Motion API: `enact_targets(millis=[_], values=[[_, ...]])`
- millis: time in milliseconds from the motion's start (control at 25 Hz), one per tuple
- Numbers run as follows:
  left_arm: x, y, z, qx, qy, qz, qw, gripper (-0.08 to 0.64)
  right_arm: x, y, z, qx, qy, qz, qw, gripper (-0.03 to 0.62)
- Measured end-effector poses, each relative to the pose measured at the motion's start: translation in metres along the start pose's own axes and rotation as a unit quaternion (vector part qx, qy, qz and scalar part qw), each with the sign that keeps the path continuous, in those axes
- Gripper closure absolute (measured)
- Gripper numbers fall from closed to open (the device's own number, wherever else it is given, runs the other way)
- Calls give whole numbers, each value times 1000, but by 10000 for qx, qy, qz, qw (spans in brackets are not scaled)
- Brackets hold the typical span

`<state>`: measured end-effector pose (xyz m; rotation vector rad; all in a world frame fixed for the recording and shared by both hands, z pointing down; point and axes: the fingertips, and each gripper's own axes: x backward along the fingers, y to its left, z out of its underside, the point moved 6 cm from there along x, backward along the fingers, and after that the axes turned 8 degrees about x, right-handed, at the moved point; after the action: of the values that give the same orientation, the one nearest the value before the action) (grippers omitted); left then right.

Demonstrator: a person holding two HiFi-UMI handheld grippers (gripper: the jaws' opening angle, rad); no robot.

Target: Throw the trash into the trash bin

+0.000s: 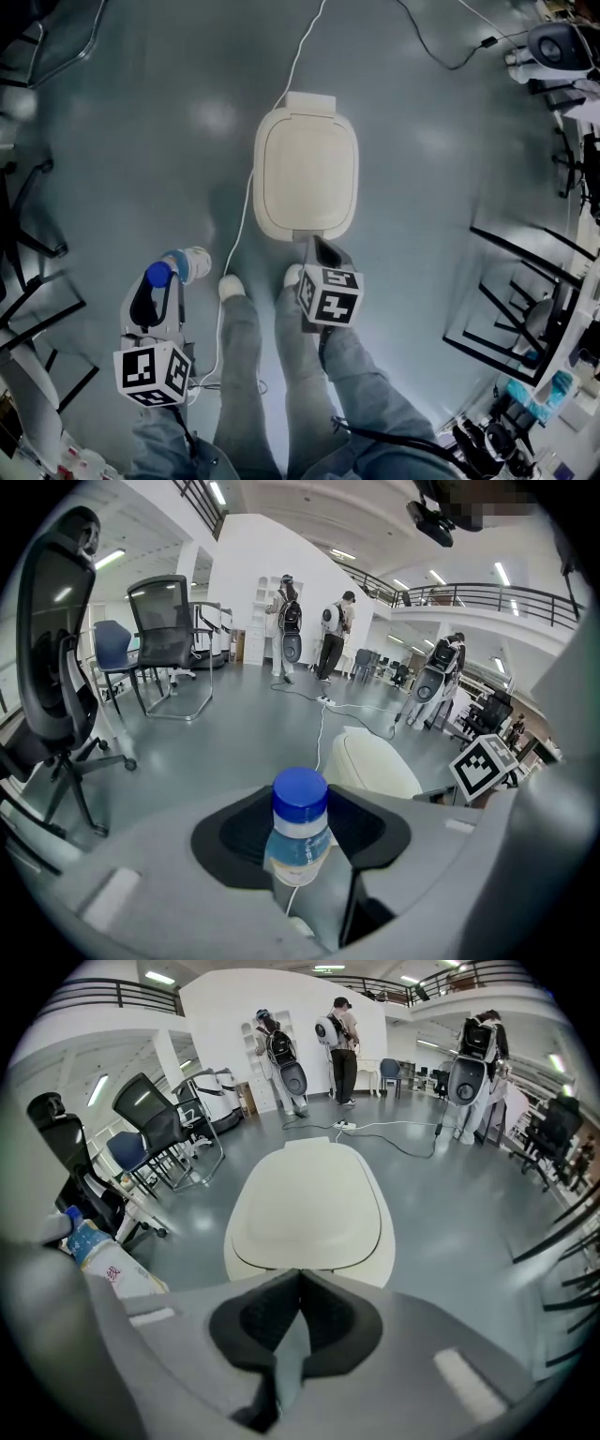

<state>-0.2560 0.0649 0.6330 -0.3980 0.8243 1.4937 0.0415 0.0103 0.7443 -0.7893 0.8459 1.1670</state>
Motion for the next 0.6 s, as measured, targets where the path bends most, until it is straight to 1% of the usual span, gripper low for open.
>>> enact_targets(millis=[240, 400, 520, 600], values=[[-1, 4, -2, -21, -22, -79, 10000, 370, -11, -1, 6, 1, 138, 5, 9999, 589], [-2, 8, -4, -19, -47, -114, 9999, 370, -13, -1, 9, 33, 108, 23, 9999, 589], [-2, 8, -6, 27, -75, -151, 9999, 370, -16, -1, 10, 112, 77, -37, 9999, 589], [-1, 7, -5, 47, -90, -157, 9998, 370, -16, -2, 11, 43, 116, -127, 9998, 589]])
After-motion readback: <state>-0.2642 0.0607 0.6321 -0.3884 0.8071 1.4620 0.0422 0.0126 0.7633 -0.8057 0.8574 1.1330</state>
